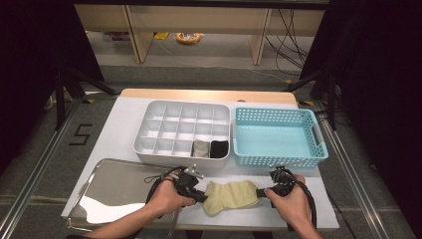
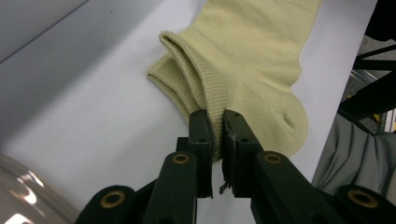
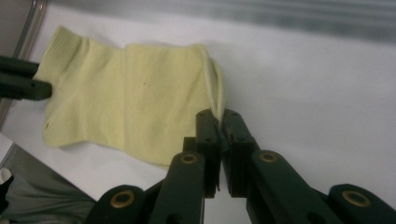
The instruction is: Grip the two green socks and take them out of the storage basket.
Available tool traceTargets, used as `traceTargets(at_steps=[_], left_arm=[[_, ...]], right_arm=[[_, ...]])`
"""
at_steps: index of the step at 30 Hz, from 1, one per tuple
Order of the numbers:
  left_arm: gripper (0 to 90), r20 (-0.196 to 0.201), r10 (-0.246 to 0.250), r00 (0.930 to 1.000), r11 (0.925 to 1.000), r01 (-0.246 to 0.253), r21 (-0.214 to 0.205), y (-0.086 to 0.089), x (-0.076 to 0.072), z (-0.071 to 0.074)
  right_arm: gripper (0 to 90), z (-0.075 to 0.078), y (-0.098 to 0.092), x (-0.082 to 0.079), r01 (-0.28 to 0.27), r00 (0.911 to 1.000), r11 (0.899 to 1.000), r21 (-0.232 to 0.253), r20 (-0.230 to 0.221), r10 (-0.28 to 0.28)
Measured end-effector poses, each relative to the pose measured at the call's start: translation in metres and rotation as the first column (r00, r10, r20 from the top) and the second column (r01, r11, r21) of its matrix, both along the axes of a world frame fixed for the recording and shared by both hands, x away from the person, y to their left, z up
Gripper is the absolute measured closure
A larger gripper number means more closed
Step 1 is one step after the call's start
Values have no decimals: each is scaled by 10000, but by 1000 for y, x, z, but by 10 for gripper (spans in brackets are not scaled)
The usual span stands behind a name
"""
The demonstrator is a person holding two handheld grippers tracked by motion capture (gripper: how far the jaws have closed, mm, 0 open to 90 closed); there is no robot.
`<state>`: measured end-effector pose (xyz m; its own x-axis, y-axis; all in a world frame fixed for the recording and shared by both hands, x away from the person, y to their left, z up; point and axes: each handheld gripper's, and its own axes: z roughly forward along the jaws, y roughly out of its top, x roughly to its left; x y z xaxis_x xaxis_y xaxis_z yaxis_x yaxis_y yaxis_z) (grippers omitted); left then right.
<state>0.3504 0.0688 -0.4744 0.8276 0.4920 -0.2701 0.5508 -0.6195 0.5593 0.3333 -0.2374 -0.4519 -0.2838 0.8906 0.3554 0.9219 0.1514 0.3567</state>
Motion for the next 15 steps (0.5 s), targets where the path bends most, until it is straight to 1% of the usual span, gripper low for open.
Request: traceTargets(at_steps=[1, 2, 3, 4, 5, 6, 7, 8, 9, 10, 11, 12, 13, 14, 15], left_arm=[[820, -35, -69, 10000, 9999, 69, 113, 2, 2, 1], [818, -46, 27, 10000, 10000, -27, 28, 3, 3, 1], [816, -55, -9, 10000, 10000, 10, 74, 4, 4, 1], [812, -90, -20, 10000, 10000, 21, 32, 4, 4, 0], [807, -106, 7, 9999, 10000, -6, 67, 5, 4, 0], [798, -209, 91, 9997, 10000, -91, 9, 5, 3, -1], [781, -149, 18, 9999, 10000, -18, -5, 6, 4, -1], [765, -216, 258, 9994, 9994, -263, -227, 6, 3, -1], [741, -294, 320, 9991, 9987, -331, -389, 7, 3, -1], [720, -271, 370, 9989, 9986, -380, -366, 9, 3, 1], [678, -314, 477, 9984, 9976, -492, -489, 11, 3, 2], [622, -432, 678, 9968, 9949, -708, -724, 12, 3, 3], [569, -413, 803, 9959, 9932, -835, -815, 14, 4, 5], [546, -377, 999, 9943, 9909, -1028, -866, 15, 4, 6], [529, -318, 1058, 9939, 9904, -1082, -866, 16, 4, 7]], right_arm=[[869, -1, 1, -1, -40, 10000, 9999, -147, 31, 40], [870, -1, 1, -3, -220, 9997, 9997, -121, -109, 219], [870, -1, 3, -4, -253, 9997, 9996, -142, -38, 253], [871, 2, 8, -9, 137, 9979, 9999, 59, -632, -133], [870, 0, 7, -10, -242, 9989, 9997, -26, -393, 241], [870, -1, 7, -11, -306, 9988, 9994, -130, -389, 301], [870, 1, 10, -15, -38, 9970, 10000, -47, -769, 34], [869, 0, 8, -16, -284, 9972, 9994, -200, -704, 269], [864, 1, 9, -18, -292, 9978, 9994, -193, -605, 280], [851, 1, 8, -18, -387, 9972, 9991, -193, -647, 373], [831, 2, 8, -19, -276, 9961, 9994, -216, -841, 257], [798, 2, 6, -19, -185, 9968, 9993, -327, -780, 159], [769, 3, 5, -19, -187, 9981, 9994, -297, -600, 169], [750, 6, 4, -18, -246, 9984, 9997, -68, -504, 242], [728, 9, 2, -17, -109, 9990, 9998, 137, -440, 115]])
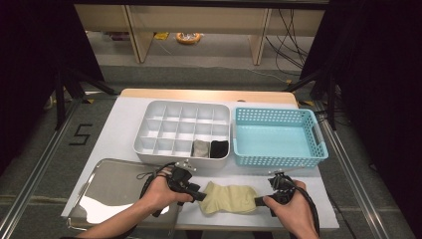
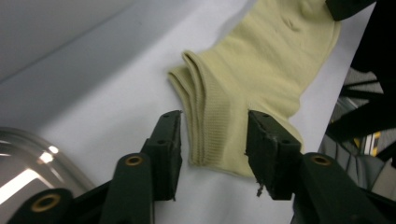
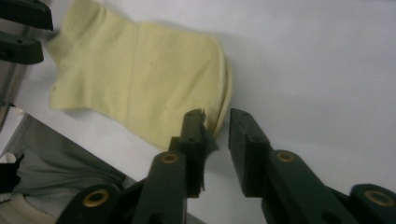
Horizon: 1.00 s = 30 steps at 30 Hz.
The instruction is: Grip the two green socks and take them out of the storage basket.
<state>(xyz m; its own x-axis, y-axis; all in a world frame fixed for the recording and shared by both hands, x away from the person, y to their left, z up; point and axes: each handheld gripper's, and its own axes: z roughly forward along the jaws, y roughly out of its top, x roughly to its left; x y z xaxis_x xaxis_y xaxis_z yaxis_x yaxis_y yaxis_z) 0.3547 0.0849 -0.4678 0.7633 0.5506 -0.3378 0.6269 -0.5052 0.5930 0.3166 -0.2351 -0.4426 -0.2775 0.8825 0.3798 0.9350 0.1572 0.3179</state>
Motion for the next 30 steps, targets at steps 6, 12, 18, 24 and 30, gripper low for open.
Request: traceTargets(at_steps=[6, 12, 18, 24, 30], left_arm=[[523, -90, 267, 9996, 9994, -269, -195, -3, 2, -4], [553, -161, 337, 9993, 9993, -339, -178, -4, 2, -7], [533, -141, 345, 9993, 9990, -349, -279, -5, 0, -5], [452, -159, 530, 9985, 9975, -537, -463, -6, -3, -4], [413, 102, 662, 9978, 9946, -651, -804, -2, -3, 0]], right_arm=[[673, 3, 3, 15, 428, 9990, 9988, 257, 134, -431], [837, -8, 6, 22, 78, 9999, 9994, -335, -124, -82], [867, -10, 3, 18, -215, 9998, 9987, -455, -23, 214], [859, -11, 0, 13, -249, 9997, 9980, -573, 18, 251], [721, -3, -2, 13, 211, 9966, 9995, 237, 795, -230]])
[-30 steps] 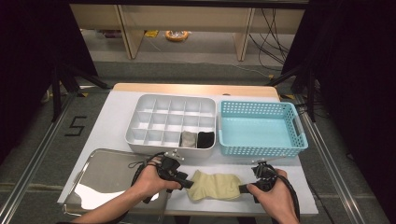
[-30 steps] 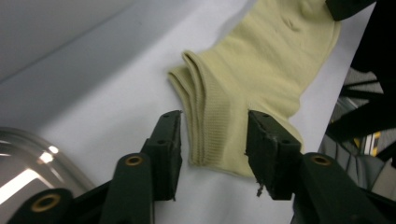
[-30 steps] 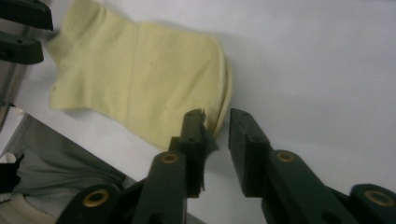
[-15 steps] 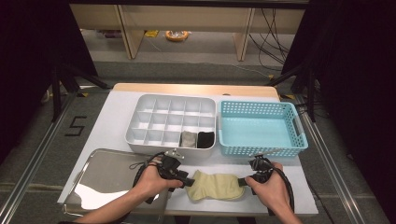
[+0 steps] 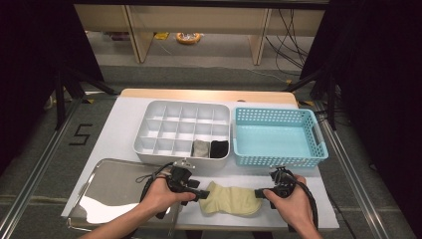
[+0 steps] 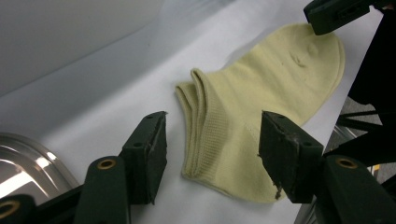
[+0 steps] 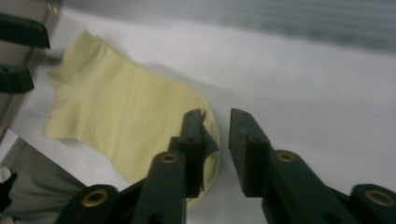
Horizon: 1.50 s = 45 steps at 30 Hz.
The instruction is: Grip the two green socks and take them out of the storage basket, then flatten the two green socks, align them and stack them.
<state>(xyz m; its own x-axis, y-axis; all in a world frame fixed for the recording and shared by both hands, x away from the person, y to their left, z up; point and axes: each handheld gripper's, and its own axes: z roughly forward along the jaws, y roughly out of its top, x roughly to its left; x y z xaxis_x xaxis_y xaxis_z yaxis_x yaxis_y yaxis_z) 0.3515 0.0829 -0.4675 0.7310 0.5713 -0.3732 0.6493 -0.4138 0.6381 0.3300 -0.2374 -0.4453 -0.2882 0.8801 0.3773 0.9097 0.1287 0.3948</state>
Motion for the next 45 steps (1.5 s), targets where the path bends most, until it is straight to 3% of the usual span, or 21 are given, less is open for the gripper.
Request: traceTargets(at_steps=[4, 5, 10, 11, 12, 13, 15, 18, 20, 25, 26, 27, 28, 29, 37, 39, 41, 43, 45], left_arm=[[406, 343, 185, 9992, 9994, -175, -298, 3, -2, 2], [403, 382, 117, 9992, 9995, -105, -298, 4, -3, 2], [393, 495, 48, 9988, 9994, -31, -356, 6, -6, 2], [393, 502, 147, 9986, 9991, -126, -417, 6, -8, 2], [393, 501, 112, 9987, 9989, -88, -466, 7, -8, 1], [393, 497, 126, 9987, 9988, -102, -475, 7, -9, 1], [394, 496, 157, 9986, 9987, -132, -489, 7, -9, 1], [394, 611, 151, 9980, 9988, -122, -469, 8, -10, 2], [393, 576, 169, 9982, 9986, -140, -505, 9, -11, 2], [404, 438, 259, 9987, 9976, -230, -654, 11, -11, 3], [406, 499, 339, 9982, 9978, -309, -595, 11, -12, 3], [407, 527, 372, 9979, 9977, -341, -592, 12, -12, 3], [407, 449, 322, 9985, 9975, -293, -639, 12, -11, 3], [408, 437, 347, 9984, 9974, -318, -649, 13, -11, 3], [394, 387, 371, 9986, 9979, -349, -545, 8, -8, 2], [393, 392, 313, 9987, 9986, -296, -434, 6, -9, 2], [395, 404, 196, 9990, 9997, -188, -185, 5, -9, 2], [419, 392, 94, 9992, 10000, -93, -22, 2, -9, 1], [443, 507, 19, 9987, 9995, -34, 299, 0, -10, 0]], right_arm=[[686, 5, -5, 1, 202, 9970, 9998, 60, 742, -206], [675, 5, -7, 2, 182, 9957, 9998, -112, 912, -172], [668, 3, -9, 5, 426, 9926, 9989, -220, 1151, -398], [667, 2, -9, 4, 317, 9925, 9995, -69, 1182, -306], [665, 0, -10, 4, 251, 9909, 9994, -230, 1330, -218], [663, 0, -8, 4, 419, 9930, 9991, -41, 1104, -412], [662, 0, -8, 3, 404, 9933, 9992, -4, 1086, -401], [659, -1, -9, 2, 241, 9920, 9993, -284, 1245, -203], [659, 0, -8, 2, 552, 9923, 9984, -150, 1116, -532], [658, 1, -8, 3, 612, 9919, 9981, -103, 1117, -596], [658, 2, -4, 1, 913, 9906, 9957, 134, 1012, -922], [657, 1, -6, 4, 659, 9908, 9978, -41, 1188, -650], [656, 3, -3, 3, 825, 9926, 9966, 33, 892, -824], [656, 3, -3, 3, 823, 9927, 9965, 109, 872, -830], [653, -1, -9, 4, 628, 9915, 9980, -88, 1150, -614], [653, -2, -12, 4, 397, 9891, 9992, -78, 1424, -381], [653, 0, -10, 4, 755, 9914, 9971, 52, 1072, -756], [653, -1, -13, 5, 415, 9885, 9991, -133, 1463, -391], [653, -1, -12, 4, 434, 9884, 9989, -197, 1463, -400]])
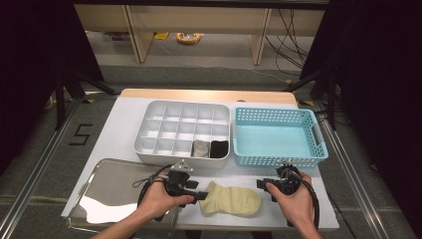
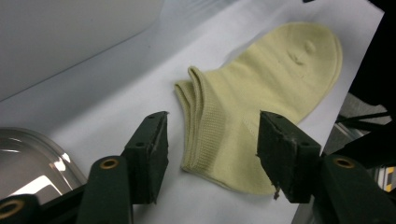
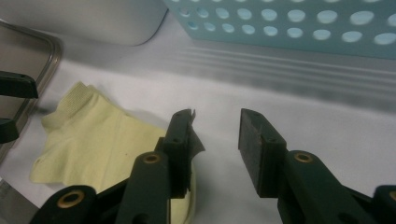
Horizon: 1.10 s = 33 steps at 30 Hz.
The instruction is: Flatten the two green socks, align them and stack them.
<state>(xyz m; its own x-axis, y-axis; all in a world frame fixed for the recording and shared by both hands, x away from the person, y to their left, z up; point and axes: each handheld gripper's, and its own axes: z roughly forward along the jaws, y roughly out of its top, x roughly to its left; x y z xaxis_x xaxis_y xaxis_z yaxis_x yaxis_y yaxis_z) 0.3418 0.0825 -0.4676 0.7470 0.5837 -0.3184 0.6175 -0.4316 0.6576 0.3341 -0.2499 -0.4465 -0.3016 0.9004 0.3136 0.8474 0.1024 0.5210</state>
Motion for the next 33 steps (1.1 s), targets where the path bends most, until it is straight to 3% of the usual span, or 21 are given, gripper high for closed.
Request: traceTargets(at_steps=[1, 2, 3, 4, 8, 10, 12, 17, 18, 19, 21, 22, 23, 24, 28, 31, 33], left_arm=[[454, 55, -98, 9999, 9998, 97, 180, -2, 0, -1], [468, 0, -135, 9999, 9995, 135, 299, -3, -1, -2], [472, -67, -175, 9998, 9993, 177, 337, -4, -2, -3], [476, -145, -177, 9997, 9990, 182, 413, -5, -2, -4], [512, -212, -277, 9994, 9974, 291, 655, -6, -4, -7], [533, -161, -431, 9989, 9940, 445, 997, -6, -3, -8], [537, -324, -577, 9978, 9913, 611, 1162, -7, -3, -10], [565, -392, -507, 9979, 9916, 550, 1171, -7, -4, -12], [587, -275, -537, 9982, 9898, 568, 1303, -7, -4, -12], [609, -87, -652, 9978, 9870, 658, 1466, -7, -5, -12], [644, 211, -1136, 9933, 9709, 1065, 2143, -7, -5, -10], [672, 297, -1126, 9932, 9688, 1031, 2254, -8, -5, -10], [684, 378, -861, 9956, 9750, 764, 2086, -11, -8, -11], [697, 369, -1141, 9928, 9657, 1021, 2389, -10, -7, -9], [758, 216, -1031, 9944, 9722, 962, 2134, -10, -8, -10], [779, 166, -1003, 9948, 9730, 946, 2107, -9, -9, -10], [794, 266, -1032, 9943, 9737, 955, 2068, -10, -11, -11]], right_arm=[[653, 2, 3, -1, 192, 9996, 9995, 240, -228, -187], [652, 0, 2, -1, -39, 10000, 9999, 159, -59, 40], [652, 2, 4, -2, 107, 9998, 9999, 64, -158, -106], [652, 3, 5, -3, 87, 9997, 9995, 309, -225, -80], [651, 4, 6, -4, 182, 9994, 9997, 149, -302, -178], [651, 3, 5, -3, 124, 9996, 9992, 369, -244, -115], [649, 3, 7, -3, 312, 9987, 9991, 274, -412, -301], [644, 3, 8, -3, 242, 9987, 9993, 281, -452, -229], [644, 3, 7, -3, 188, 9990, 9995, 249, -419, -178], [643, 4, 10, -4, 363, 9974, 9978, 546, -649, -327], [641, 4, 10, -5, 359, 9974, 9972, 657, -647, -317], [640, 4, 10, -4, 309, 9981, 9981, 526, -556, -279], [639, 4, 10, -4, 299, 9981, 9982, 524, -547, -270], [639, 5, 10, -4, 302, 9982, 9982, 523, -542, -274], [638, 5, 10, -5, 285, 9981, 9987, 418, -566, -261], [638, 5, 10, -4, 252, 9978, 9981, 559, -623, -217], [638, 2, 7, -2, 47, 9996, 9991, 427, -283, -35]])
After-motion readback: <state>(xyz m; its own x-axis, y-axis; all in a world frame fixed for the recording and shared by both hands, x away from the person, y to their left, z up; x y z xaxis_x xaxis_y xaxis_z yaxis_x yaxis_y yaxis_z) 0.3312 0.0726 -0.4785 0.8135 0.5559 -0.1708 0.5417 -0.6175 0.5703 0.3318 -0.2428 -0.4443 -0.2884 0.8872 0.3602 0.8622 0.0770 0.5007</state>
